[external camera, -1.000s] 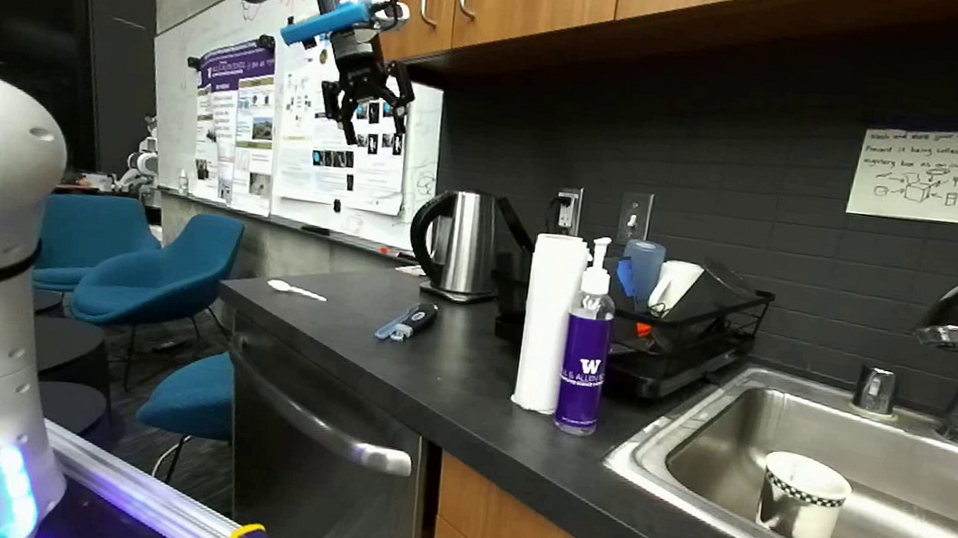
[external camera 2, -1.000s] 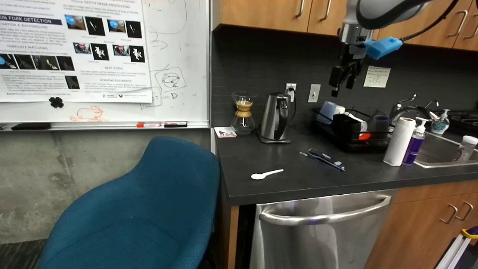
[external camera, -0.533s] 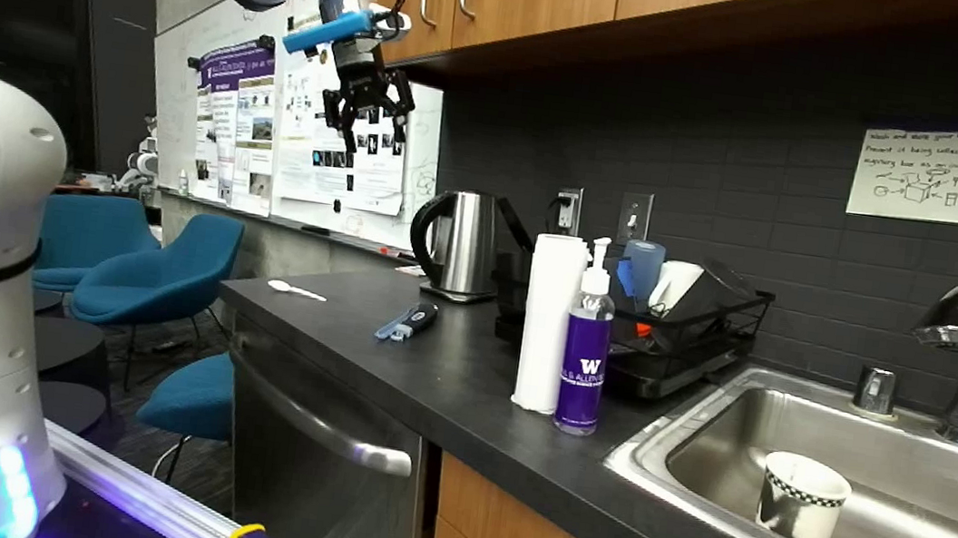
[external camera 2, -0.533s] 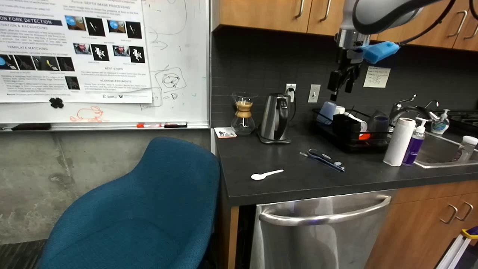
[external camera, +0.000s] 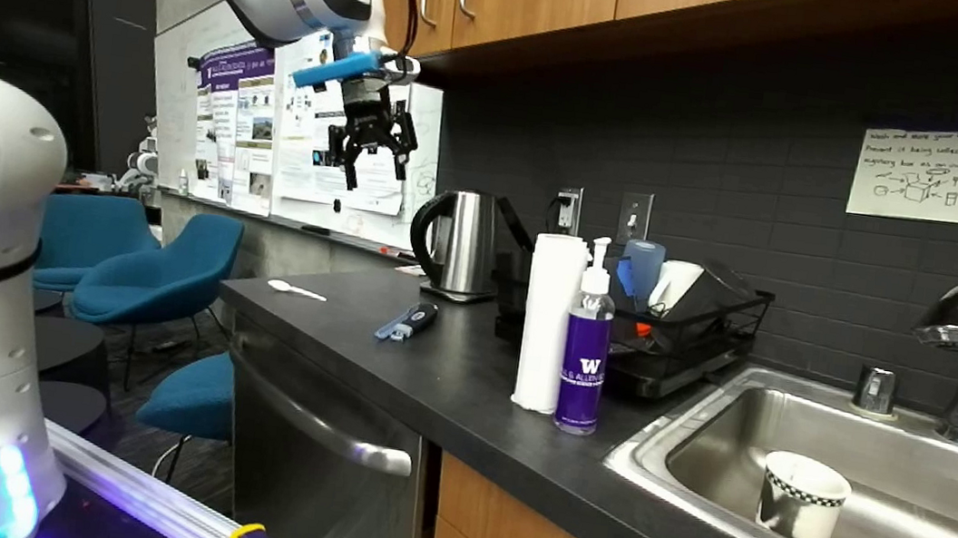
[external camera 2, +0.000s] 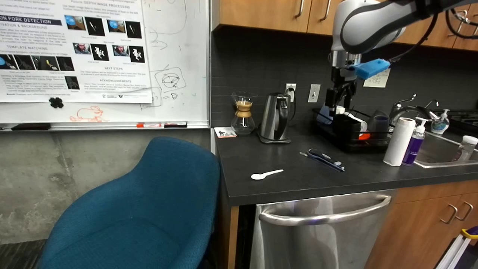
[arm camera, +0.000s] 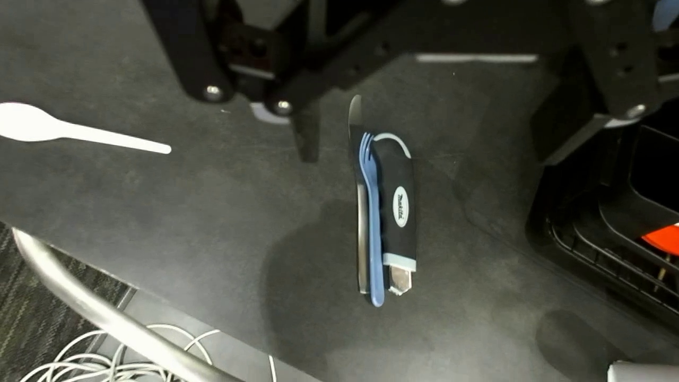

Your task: Pick up the black object on the left side of the counter and put it in the drying rack

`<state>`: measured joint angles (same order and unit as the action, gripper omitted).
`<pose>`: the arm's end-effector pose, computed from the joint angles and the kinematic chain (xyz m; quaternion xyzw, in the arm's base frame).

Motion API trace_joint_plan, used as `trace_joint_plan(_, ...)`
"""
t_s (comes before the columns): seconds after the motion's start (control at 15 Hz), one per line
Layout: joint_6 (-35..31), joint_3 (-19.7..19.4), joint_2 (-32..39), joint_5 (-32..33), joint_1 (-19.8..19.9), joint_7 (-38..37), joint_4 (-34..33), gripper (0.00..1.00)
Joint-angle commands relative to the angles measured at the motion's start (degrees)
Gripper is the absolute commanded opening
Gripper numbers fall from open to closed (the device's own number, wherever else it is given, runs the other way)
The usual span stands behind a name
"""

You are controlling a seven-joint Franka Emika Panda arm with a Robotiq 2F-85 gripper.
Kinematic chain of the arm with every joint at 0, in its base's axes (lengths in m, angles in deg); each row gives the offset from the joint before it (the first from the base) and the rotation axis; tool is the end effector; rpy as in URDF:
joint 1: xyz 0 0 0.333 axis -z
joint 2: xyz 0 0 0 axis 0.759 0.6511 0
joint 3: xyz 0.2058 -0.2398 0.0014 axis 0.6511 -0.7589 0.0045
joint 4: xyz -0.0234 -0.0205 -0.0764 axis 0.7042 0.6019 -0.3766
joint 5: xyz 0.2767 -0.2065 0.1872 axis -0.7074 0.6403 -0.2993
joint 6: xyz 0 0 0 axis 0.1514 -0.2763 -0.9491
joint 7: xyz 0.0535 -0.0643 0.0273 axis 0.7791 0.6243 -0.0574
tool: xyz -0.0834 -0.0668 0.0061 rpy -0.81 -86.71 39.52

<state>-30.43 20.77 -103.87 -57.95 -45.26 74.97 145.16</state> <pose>0.4747 -0.0625 0.4843 0.9929 0.0282 -0.0062 0.1153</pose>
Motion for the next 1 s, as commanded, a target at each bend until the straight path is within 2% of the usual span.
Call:
trace_joint_plan(0.0, 1.21, -0.82, 3.1, -0.65, -0.17, -0.02, -1.13, 1.0)
trace_joint_plan(0.67, -3.13, -2.51, 12.01, -1.2, 0.26, 0.89, -2.41, 1.0)
trace_joint_plan(0.93, -1.94, -2.89, 15.71, -1.46, 0.35, 0.2, -5.86, 1.0)
